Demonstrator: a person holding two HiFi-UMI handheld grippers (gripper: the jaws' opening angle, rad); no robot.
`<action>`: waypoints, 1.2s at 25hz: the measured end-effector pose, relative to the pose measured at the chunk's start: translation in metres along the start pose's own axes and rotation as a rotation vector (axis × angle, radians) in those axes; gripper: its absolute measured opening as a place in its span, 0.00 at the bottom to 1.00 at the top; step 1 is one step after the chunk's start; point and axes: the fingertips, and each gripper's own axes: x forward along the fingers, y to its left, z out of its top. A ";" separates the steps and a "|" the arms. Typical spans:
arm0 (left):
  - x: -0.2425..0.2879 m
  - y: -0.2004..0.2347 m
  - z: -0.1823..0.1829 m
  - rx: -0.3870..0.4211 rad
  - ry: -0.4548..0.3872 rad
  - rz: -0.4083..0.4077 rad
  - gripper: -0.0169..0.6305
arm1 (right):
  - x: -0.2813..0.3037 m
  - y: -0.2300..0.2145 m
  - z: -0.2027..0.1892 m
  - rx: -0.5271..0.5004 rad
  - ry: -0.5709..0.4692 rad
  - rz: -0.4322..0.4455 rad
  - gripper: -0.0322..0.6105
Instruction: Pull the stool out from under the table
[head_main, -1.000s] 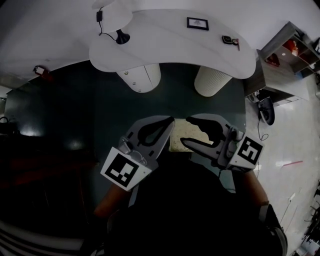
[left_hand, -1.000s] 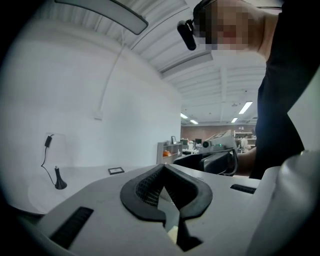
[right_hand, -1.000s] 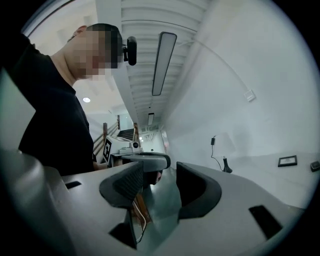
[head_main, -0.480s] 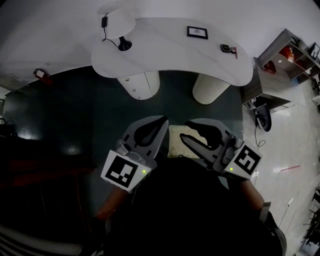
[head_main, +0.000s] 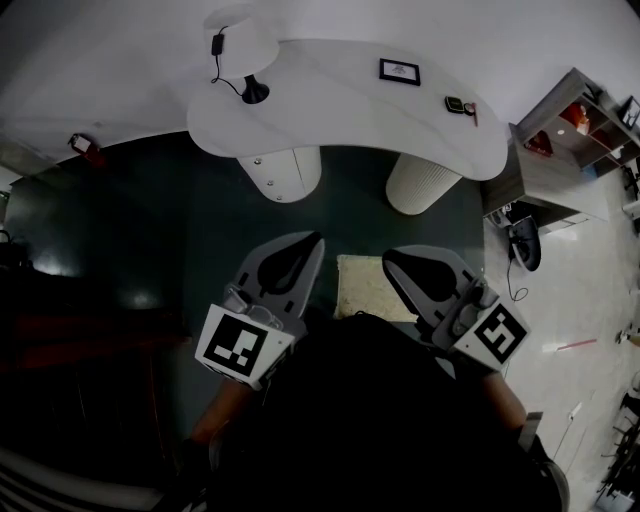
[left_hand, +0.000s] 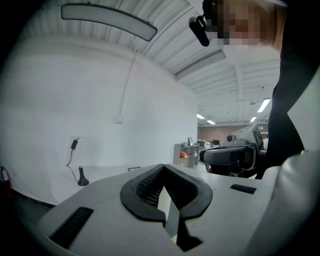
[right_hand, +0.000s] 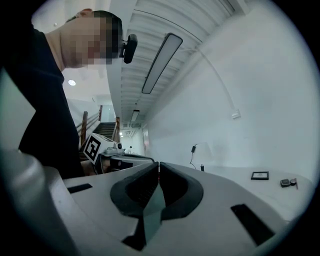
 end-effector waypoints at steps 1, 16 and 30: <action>0.000 0.001 0.000 -0.002 0.002 0.000 0.05 | -0.001 -0.003 -0.001 0.002 0.005 -0.012 0.08; -0.001 -0.013 -0.012 -0.021 0.028 -0.029 0.05 | -0.024 -0.021 -0.012 -0.034 0.056 -0.123 0.08; 0.002 -0.015 -0.031 -0.056 0.076 -0.009 0.05 | -0.046 -0.036 -0.023 -0.004 0.076 -0.191 0.08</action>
